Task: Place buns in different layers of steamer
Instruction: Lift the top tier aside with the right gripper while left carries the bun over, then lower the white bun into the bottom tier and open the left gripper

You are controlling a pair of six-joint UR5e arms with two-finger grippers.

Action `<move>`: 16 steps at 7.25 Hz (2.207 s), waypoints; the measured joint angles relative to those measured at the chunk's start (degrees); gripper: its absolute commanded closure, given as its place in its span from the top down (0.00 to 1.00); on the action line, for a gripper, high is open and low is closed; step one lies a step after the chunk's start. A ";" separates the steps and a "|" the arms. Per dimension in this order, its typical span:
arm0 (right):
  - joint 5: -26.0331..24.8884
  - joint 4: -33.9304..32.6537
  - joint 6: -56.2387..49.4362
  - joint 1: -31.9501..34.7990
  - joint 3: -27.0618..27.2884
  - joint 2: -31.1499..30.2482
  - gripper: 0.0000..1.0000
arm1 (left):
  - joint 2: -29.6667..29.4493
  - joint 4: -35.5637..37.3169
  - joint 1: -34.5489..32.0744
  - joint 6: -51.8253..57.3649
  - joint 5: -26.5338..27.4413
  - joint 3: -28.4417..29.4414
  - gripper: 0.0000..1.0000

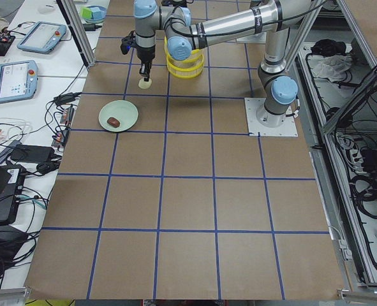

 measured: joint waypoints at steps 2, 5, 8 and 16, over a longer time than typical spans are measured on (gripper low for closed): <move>-0.13 13.15 -6.04 -7.03 -6.30 -5.93 0.00 | 0.40 -1.51 -5.74 -9.93 -0.57 -0.97 0.00; -1.26 20.21 -11.00 -14.30 -8.60 -10.82 0.00 | 0.34 -1.79 -14.69 -23.93 -7.08 -4.46 0.00; -1.43 21.45 -12.68 -15.48 -8.55 -11.39 0.00 | -1.03 -1.04 -21.40 -32.45 -12.85 -7.13 0.00; -6.57 21.73 -13.86 -15.53 -8.47 -11.73 0.00 | -1.94 -0.82 -23.36 -33.84 -17.15 -8.98 1.00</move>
